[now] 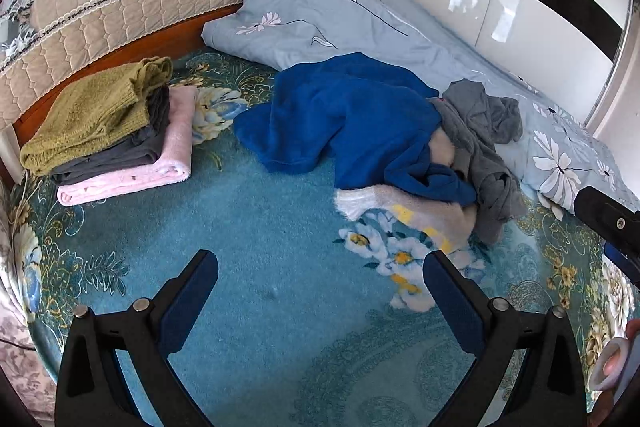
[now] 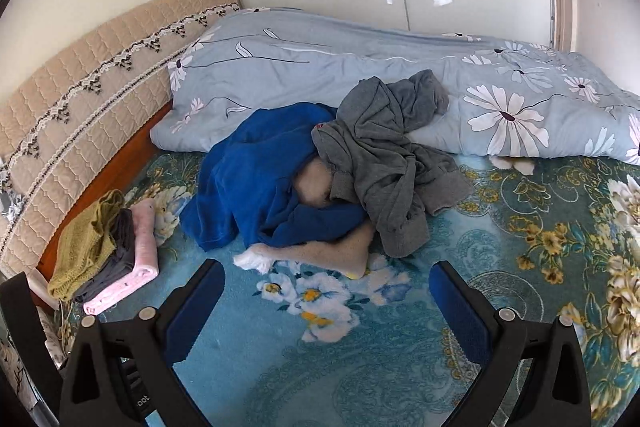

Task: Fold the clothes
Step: 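Move both tools toward the pile of clothes on the bed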

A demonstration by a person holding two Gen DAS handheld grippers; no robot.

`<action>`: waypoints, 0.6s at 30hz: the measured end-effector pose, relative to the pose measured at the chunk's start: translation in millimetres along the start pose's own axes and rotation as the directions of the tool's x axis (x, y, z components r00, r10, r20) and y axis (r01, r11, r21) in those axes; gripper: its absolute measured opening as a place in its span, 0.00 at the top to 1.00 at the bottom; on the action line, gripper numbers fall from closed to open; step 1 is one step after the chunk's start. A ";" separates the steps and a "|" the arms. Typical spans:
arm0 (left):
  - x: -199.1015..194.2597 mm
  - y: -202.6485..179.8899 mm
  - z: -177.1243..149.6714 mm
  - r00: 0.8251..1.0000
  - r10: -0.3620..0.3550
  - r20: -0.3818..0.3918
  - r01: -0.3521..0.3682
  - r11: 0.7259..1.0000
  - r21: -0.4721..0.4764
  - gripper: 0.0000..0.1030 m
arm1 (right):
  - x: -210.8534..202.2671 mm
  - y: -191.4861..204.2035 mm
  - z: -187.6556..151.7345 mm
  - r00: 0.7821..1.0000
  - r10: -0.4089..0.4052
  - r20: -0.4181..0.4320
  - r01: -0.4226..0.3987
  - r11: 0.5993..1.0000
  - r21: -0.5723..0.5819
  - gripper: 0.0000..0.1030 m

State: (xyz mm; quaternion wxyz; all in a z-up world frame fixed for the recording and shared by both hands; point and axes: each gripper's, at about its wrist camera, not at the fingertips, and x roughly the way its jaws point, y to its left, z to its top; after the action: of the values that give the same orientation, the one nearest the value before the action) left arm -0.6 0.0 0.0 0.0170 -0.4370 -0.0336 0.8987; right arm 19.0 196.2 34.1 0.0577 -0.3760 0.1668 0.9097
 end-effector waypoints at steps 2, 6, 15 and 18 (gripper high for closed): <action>1.0 -1.1 5.2 1.000 -0.009 0.000 0.009 1.000 -0.002 0.01 | -0.5 0.0 0.9 1.000 -0.004 0.011 0.004 1.000 -0.007 0.00; -0.5 13.5 3.0 0.992 -0.081 0.096 0.084 0.996 -0.035 0.01 | -0.5 0.8 -7.9 0.999 -0.024 0.038 0.026 0.998 -0.054 0.00; 21.0 18.6 -9.3 0.994 -0.095 0.044 0.097 0.994 -0.052 0.01 | 9.9 31.9 -20.0 0.998 -0.052 0.018 0.054 0.979 -0.196 0.00; 18.8 16.1 -10.2 0.992 -0.113 0.047 0.115 0.992 -0.045 0.01 | 6.8 36.9 -21.6 0.999 -0.047 0.026 0.052 0.976 -0.213 0.00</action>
State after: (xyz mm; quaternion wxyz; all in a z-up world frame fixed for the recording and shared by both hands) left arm -4.2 -14.4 -22.3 0.0570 -0.4145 -0.0802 0.9047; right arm 20.0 154.0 24.6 0.0414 -0.3743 0.0584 0.9245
